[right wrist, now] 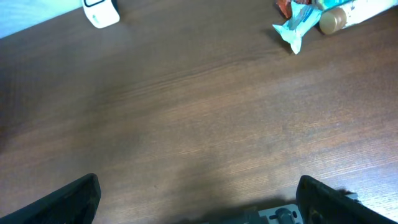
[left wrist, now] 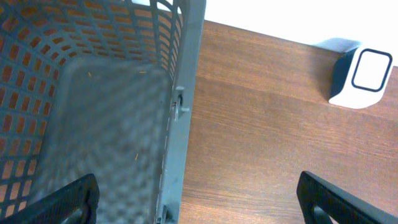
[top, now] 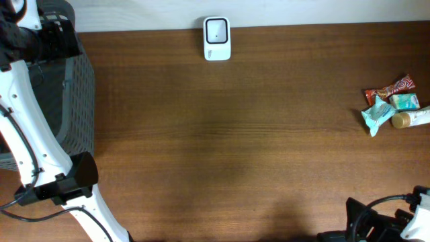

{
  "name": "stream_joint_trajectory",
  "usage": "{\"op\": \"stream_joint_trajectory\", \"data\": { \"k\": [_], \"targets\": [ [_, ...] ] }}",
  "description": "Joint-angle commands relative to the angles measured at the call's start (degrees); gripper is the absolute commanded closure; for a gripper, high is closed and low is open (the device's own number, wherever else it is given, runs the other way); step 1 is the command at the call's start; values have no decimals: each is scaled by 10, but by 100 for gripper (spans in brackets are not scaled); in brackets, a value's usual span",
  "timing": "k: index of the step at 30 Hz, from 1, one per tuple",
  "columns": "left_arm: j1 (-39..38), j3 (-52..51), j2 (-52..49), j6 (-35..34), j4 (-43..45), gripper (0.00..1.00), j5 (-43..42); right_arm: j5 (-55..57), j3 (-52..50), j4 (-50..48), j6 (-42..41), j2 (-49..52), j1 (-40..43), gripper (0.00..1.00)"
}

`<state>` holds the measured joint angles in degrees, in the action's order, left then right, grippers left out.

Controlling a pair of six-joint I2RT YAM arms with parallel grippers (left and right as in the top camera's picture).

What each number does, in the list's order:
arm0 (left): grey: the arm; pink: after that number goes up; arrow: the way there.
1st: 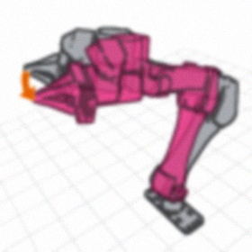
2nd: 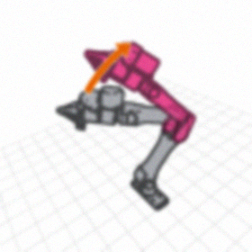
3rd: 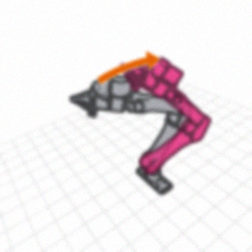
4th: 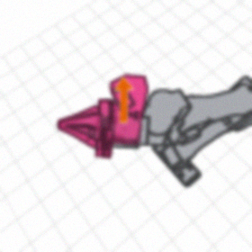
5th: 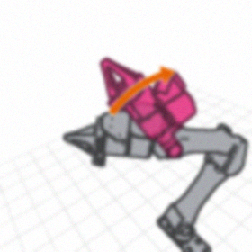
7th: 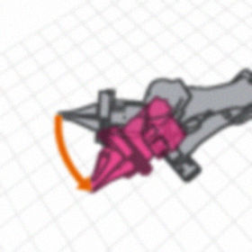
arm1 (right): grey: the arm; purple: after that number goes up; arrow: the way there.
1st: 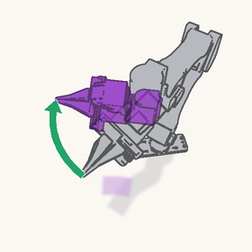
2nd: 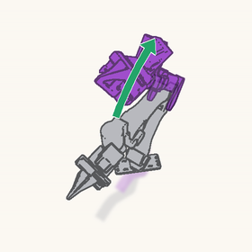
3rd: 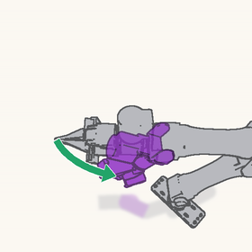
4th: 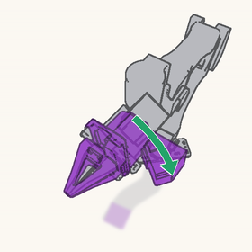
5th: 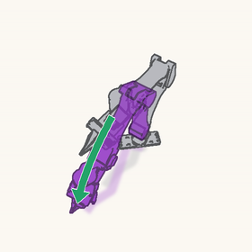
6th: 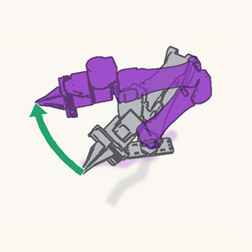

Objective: Scan the item barcode

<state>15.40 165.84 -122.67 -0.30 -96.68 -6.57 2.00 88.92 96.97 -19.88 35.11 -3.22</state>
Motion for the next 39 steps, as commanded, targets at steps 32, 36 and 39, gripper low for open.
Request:
{"op": "stream_joint_trajectory", "data": {
  "k": [32, 36, 39],
  "targets": [
    [2, -1, 16, -3, 0, 1, 4, -130, -867, -987, 180, -349, -5, 1],
    [2, -1, 16, -3, 0, 1, 4, -130, -886, -1017, 187, -349, -5, 1],
    [2, -1, 16, -3, 0, 1, 4, -128, -886, -1015, 204, -349, -5, 1]
  ]
}}
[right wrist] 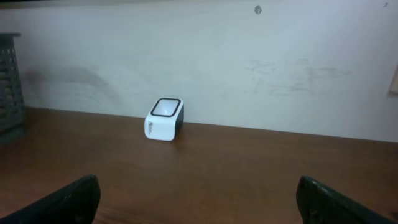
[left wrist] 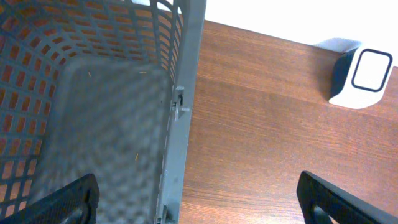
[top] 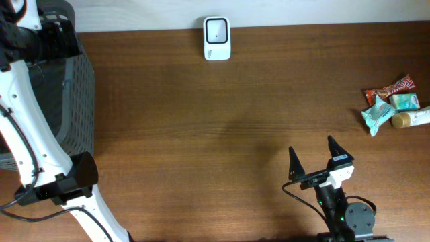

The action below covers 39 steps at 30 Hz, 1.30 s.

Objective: Scan the item barcode

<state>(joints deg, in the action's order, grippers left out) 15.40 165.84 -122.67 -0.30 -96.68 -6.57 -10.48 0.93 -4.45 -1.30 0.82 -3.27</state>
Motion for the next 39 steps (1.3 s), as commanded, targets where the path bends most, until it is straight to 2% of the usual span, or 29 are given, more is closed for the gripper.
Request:
{"op": "stream_joint_trajectory", "data": {
  "k": [1, 4, 34, 39],
  "targets": [
    [2, -1, 16, -3, 0, 1, 4, -3, -6, 9, 20, -6, -5, 1],
    [2, -1, 16, -4, 0, 1, 4, -2, -6, 83, 19, -6, -5, 1],
    [2, -1, 16, -4, 0, 1, 4, 1, -6, 81, 19, -6, -5, 1],
    [-20, 0, 69, -3, 3, 1, 4, 1, -6, 81, 19, -6, -5, 1]
  ]
}}
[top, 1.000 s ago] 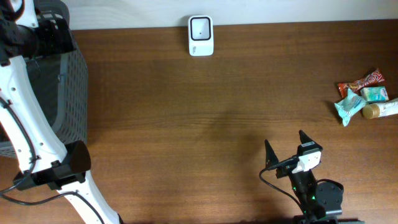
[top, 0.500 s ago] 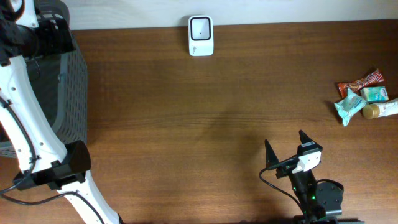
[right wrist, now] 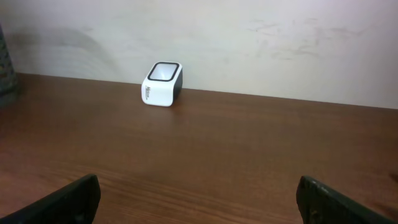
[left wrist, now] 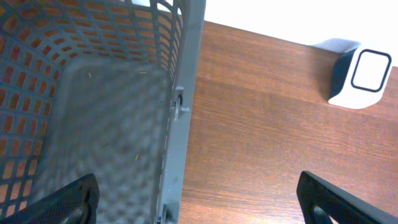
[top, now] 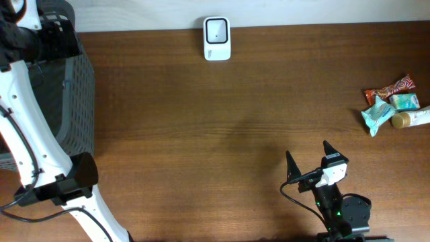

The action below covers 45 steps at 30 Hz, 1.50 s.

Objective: Scan the item barcode

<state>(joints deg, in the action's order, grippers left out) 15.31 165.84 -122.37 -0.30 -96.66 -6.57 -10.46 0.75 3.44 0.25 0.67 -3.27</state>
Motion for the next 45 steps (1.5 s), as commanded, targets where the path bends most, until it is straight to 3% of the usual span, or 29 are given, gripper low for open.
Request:
{"op": "stream_joint_trajectory", "data": {
  "k": [1, 7, 10, 22, 45],
  "targets": [
    [-37, 0, 85, -4, 11, 1, 4, 1, -4, 2, 4, -5, -5, 1],
    [-230, -7, 164, 64, 59, 1, 4, 1, -4, 2, 4, -5, -5, 1],
    [-271, -83, 211, 64, 57, 1, 2, 1, -4, 2, 4, -5, -5, 1],
    [-270, -415, 401, 64, 55, 1, 2, 1, -4, 2, 4, -5, -5, 1],
    [-270, -429, 474, 64, 54, 1, 2, 1, -4, 2, 4, -5, -5, 1]
  ]
}}
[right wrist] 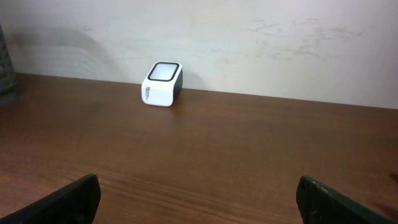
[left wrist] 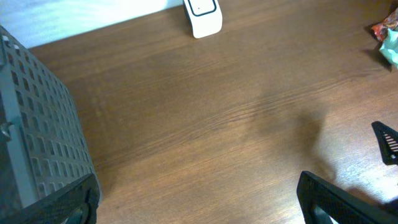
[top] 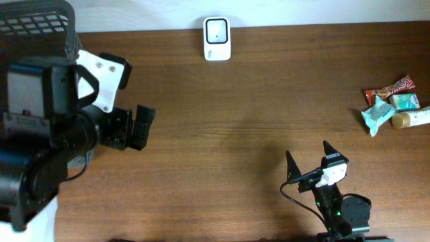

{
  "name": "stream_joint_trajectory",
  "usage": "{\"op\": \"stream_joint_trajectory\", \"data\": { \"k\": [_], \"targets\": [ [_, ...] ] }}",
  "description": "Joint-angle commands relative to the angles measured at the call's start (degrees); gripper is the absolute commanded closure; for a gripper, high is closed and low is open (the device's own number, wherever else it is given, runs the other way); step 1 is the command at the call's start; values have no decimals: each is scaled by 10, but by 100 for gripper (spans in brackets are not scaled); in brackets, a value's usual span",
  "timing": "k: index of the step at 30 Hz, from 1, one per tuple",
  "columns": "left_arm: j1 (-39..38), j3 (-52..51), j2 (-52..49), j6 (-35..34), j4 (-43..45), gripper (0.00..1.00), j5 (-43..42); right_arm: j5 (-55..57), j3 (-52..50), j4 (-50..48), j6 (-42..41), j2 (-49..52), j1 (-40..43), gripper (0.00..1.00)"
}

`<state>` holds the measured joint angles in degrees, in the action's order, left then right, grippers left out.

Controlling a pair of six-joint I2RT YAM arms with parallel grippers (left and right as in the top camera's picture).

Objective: Scan the item barcode

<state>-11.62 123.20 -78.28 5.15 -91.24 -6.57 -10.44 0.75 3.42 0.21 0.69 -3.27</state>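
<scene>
The white barcode scanner [top: 216,38] with its black window stands at the table's back edge, also seen as the scanner [left wrist: 202,15] and the scanner [right wrist: 161,84]. The items lie in a small pile at the right: a red wrapper [top: 390,87], teal packets [top: 378,114] and a brown-capped bottle [top: 410,119]. My left gripper [top: 131,128] hangs high over the left half of the table, open and empty, its fingers [left wrist: 336,199] at the frame corners. My right gripper [top: 308,153] stands open near the front, pointing toward the scanner, far from the pile.
A grey mesh basket [top: 37,23] sits at the far left, its wall [left wrist: 37,143] close under the left wrist. A pale wall [right wrist: 249,37] rises behind the table. The wooden tabletop [top: 255,101] stretches between scanner and item pile.
My left arm has moved from over the basket at the back left corner to high above the table's left half, its camera now looking across the tabletop. The right arm has not moved.
At first my right arm was at the front right edge, looking down on the table, and my left gripper was over the basket. Then the right gripper stood near the front, facing the scanner, and stayed there. Now the left gripper is off the basket.
</scene>
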Motion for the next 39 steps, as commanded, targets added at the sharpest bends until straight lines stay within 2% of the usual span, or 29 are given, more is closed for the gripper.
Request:
{"op": "stream_joint_trajectory", "data": {
  "k": [1, 7, 12, 15, 16, 18, 20, 22, 24, 27, 29, 34, 39],
  "targets": [
    [-1, -2, 41, 10, 0, 1, 2, 1, -4, 2, 4, -5, -5, 2],
    [-1, -2, 80, 10, -2, 1, 6, 1, -4, 2, 4, -5, -5, 1],
    [-1, -7, 91, 9, -53, 1, -5, 1, -4, 2, 4, -5, -5, 1],
    [-1, -51, 117, 9, -48, 1, -31, 1, -4, 2, 4, -5, -5, 1],
    [-1, -94, 136, 10, -30, 1, -30, 1, -4, 2, 4, -5, -5, 1],
    [-1, -206, 184, 10, 57, 1, -26, 1, -4, 2, 4, -5, -5, 2],
    [-1, -343, 246, 9, 182, 1, -26, 1, -4, 2, 4, -5, -5, 1],
    [-1, -548, 343, 10, 352, 1, -26, 1, -4, 2, 4, -5, -5, 1],
    [-1, -646, 396, 10, 399, 1, -26, 1, -4, 2, 4, -5, -5, 1],
    [-1, -742, 440, 10, 417, 1, -26, 1, -4, 2, 4, -5, -5, 1],
    [0, -772, 439, 9, 431, 1, -26, 1, -4, 2, 4, -5, -5, 1],
    [-1, -867, 451, 9, 638, 1, -26, 1, -4, 2, 4, -5, -5, 1],
    [18, -972, 529, -33, 776, 1, -26, 1, -4, 2, 4, -5, -5, 1]
  ]
}}
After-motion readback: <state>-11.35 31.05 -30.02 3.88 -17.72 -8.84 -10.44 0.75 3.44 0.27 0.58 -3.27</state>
